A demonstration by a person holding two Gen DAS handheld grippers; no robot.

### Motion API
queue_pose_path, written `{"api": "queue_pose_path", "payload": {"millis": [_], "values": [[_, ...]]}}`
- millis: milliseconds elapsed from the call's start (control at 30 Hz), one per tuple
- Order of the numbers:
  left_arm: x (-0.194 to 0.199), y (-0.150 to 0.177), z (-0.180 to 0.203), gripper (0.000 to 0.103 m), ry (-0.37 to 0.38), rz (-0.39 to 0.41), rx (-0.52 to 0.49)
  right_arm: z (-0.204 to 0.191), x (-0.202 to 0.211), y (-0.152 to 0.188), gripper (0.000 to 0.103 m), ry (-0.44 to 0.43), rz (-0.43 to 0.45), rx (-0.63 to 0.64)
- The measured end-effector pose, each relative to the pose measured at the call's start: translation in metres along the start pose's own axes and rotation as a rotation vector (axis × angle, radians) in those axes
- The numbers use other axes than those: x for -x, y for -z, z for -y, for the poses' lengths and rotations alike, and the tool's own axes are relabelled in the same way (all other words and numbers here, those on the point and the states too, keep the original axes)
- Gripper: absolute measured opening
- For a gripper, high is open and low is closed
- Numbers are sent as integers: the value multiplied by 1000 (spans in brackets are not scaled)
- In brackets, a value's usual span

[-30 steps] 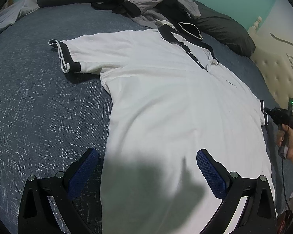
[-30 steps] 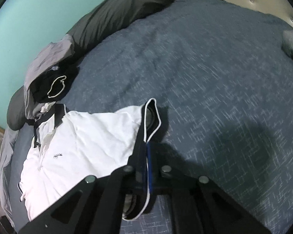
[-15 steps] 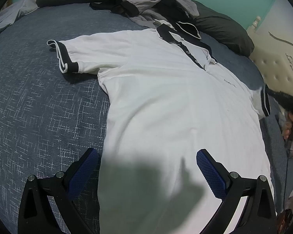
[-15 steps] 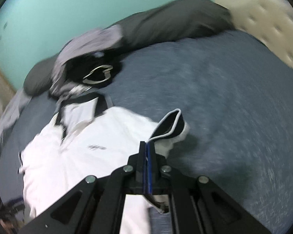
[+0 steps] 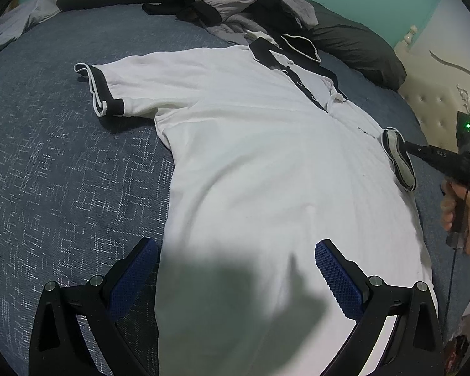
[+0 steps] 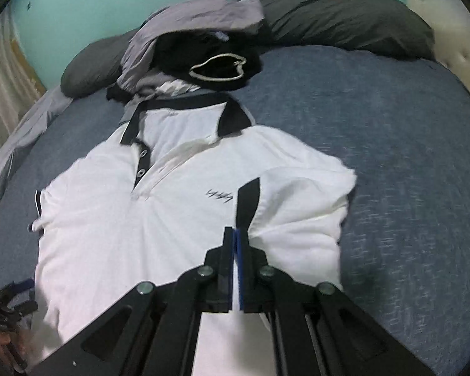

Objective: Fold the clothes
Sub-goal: 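Fold the held sleeve over the shirt body with the right tool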

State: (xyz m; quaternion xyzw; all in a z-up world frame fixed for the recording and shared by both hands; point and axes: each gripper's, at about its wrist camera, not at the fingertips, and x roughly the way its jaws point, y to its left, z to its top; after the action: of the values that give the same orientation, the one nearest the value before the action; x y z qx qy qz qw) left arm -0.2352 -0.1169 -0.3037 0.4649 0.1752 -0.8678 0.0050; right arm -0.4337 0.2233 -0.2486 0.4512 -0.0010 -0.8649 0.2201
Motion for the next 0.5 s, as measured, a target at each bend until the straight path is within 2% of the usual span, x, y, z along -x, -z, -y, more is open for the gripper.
{"api": "queue_pose_path", "payload": {"millis": [133, 233, 333, 500], "values": [[-1, 1, 2, 103, 1, -4, -5, 9, 14, -3, 2, 83, 48, -3], [-2, 0, 3, 103, 2, -8, -7, 7, 21, -4, 2, 91, 81, 15], [-4, 0, 3, 103, 2, -12, -8, -7, 9, -1, 3, 103, 27, 83], [-3, 0, 2, 103, 5, -11, -6, -18, -8, 8, 4, 127, -21, 110]]}}
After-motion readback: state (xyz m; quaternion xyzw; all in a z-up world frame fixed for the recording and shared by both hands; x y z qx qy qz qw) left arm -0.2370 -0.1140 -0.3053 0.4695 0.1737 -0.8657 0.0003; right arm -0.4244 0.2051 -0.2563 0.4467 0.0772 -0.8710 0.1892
